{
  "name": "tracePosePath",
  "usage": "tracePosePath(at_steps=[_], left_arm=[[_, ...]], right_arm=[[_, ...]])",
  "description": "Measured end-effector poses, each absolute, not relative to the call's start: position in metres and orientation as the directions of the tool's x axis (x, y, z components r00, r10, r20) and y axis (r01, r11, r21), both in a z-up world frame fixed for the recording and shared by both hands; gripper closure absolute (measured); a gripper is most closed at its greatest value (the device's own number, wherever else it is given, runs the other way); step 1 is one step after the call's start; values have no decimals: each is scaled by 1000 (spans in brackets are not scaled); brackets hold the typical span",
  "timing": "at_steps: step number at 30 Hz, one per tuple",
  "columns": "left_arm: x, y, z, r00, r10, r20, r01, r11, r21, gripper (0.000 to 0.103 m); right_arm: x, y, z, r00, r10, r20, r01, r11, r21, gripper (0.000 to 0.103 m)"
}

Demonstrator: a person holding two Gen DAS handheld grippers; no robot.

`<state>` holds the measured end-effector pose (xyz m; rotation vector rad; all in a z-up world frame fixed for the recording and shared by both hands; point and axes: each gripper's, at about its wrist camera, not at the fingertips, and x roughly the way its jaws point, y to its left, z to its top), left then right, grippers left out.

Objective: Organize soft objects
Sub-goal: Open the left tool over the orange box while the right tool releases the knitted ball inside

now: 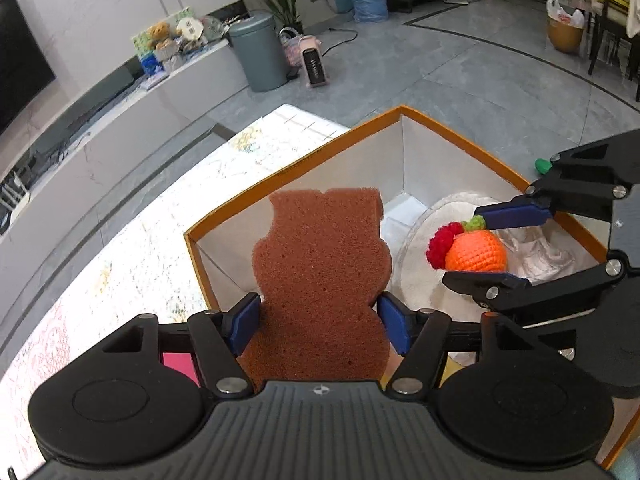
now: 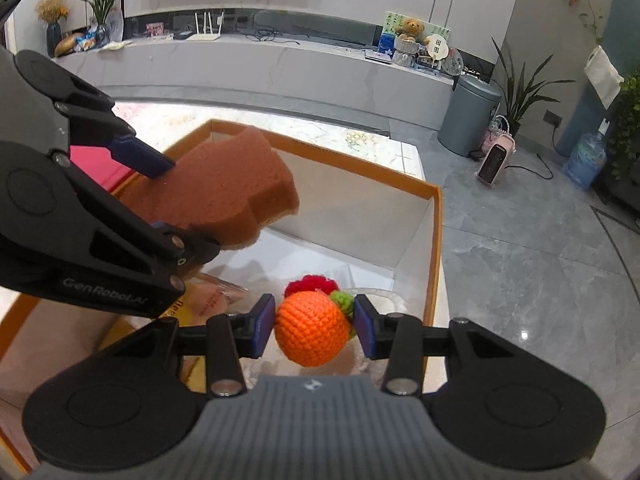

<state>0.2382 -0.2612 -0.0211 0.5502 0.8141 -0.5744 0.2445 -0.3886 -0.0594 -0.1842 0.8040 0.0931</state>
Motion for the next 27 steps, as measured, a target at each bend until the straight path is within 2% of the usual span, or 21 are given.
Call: tracePosePath(at_steps=[3, 7, 12, 16, 27], left_arm=[[237, -261, -20, 557, -264, -787, 659, 717, 225, 22], [241, -257, -11, 567, -290, -771, 650, 732, 202, 15], [233, -249, 5, 590, -319, -742, 637, 748, 185, 15], [218, -238, 19, 611, -332, -718, 627, 757, 183, 20], [157, -194, 58, 671, -396, -627, 599, 787, 144, 21]], right_arm=[[245, -389, -60, 686, 5, -727, -156, 978, -140, 59], [245, -389, -55, 699, -14, -715, -154, 973, -169, 43], [235, -386, -48, 707, -20, -707, -149, 973, -176, 43], [226, -380, -39, 718, -21, -696, -138, 975, -173, 43], [174, -346, -1, 766, 16, -643, -126, 984, -125, 42]])
